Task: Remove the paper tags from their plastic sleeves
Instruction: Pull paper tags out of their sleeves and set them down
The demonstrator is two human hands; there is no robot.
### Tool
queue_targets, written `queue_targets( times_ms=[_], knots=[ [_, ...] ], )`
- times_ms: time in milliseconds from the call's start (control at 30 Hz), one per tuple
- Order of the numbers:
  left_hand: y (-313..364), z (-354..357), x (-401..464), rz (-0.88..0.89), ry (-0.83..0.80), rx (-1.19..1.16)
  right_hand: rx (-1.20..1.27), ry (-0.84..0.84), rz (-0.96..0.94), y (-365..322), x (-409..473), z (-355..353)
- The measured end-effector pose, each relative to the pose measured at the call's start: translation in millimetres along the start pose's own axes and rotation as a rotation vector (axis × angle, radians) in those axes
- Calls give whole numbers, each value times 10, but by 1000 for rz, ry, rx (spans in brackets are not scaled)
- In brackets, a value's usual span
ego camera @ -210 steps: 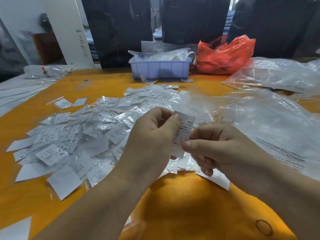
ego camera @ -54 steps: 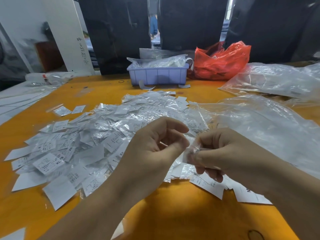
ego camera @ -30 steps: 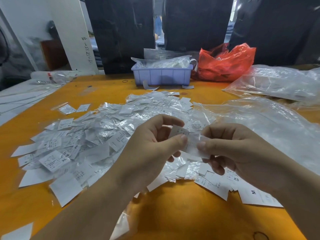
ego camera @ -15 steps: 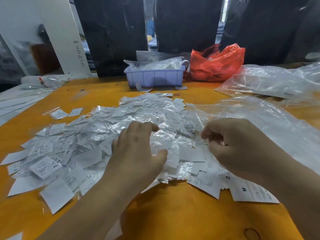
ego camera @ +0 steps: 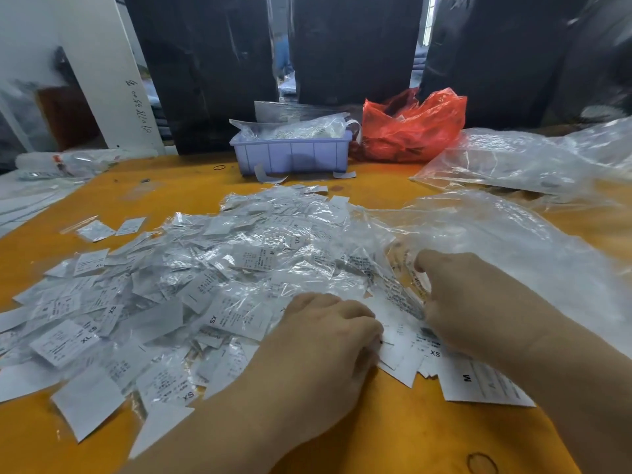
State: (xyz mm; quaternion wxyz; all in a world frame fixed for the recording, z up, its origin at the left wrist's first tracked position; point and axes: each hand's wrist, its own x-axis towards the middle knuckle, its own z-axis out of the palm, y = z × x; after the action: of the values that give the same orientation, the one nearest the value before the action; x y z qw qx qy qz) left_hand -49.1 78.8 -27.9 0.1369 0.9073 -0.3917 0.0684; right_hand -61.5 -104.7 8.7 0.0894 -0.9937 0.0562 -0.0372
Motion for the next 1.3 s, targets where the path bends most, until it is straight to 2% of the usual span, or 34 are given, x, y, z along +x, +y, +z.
queue_targets(
  times_ms=[167, 400, 500, 700, 833, 967, 1033, 1133, 1300],
  knots=[
    [34, 12, 10, -22, 40, 36, -112, -81, 25, -72, 16, 52],
    [27, 9, -14, -66, 61, 5, -160, -10, 60, -85, 19, 58],
    [47, -4, -12, -53, 68, 42, -193, -34, 56, -104, 0, 57],
    [22, -7, -11, -35, 105, 119, -96, 133, -35, -103, -33, 74],
    [-4, -52, -8, -34, 193, -48, -74, 242, -57, -106, -40, 24],
    [-49, -146, -15, -118, 347, -326, 159, 418, -183, -65, 9, 18],
    [-76, -183, -29, -151, 403, -429, 325, 448, -250, -76, 23, 10],
    [-109, -219, -54, -185, 451, -493, 654, 369, -237, -90, 33, 10],
    [-121, -213, -62, -251, 412, -603, 1315, 74, -162, -144, 17, -13]
  ],
)
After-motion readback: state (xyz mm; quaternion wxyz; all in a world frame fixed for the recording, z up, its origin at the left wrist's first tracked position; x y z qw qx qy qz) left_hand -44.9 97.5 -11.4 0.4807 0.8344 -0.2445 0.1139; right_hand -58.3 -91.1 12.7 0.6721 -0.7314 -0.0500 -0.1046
